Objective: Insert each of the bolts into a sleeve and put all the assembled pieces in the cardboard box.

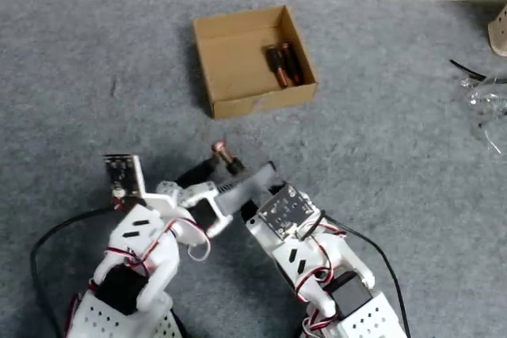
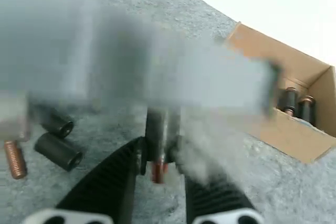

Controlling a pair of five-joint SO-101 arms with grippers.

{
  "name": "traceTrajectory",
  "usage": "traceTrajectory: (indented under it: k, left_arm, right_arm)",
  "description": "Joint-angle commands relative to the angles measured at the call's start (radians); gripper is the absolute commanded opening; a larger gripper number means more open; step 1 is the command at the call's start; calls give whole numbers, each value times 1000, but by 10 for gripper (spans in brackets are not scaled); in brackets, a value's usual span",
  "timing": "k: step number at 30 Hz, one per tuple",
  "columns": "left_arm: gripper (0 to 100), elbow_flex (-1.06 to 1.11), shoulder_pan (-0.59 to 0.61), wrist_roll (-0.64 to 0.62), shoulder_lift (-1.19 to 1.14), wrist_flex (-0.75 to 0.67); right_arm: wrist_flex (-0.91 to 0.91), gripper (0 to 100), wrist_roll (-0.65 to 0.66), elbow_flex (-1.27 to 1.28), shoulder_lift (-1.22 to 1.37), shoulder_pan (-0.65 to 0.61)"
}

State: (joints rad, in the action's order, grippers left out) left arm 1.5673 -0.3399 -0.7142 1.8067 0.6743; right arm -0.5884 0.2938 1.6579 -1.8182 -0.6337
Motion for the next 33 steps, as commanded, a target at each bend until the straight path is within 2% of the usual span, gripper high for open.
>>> traceTrajectory:
  k: [1,23,33]
  left_arm:
    - [421,-31,81,-9,13,-18]
    - [421,-25,90,-8,5,-25]
    - [421,-35,166,-8,5,-25]
  right_arm:
    - [38,4,3,-19,-21,33]
    - [35,4,5,-13,-15,31]
    - [-236,4,3,-170,-8,-1]
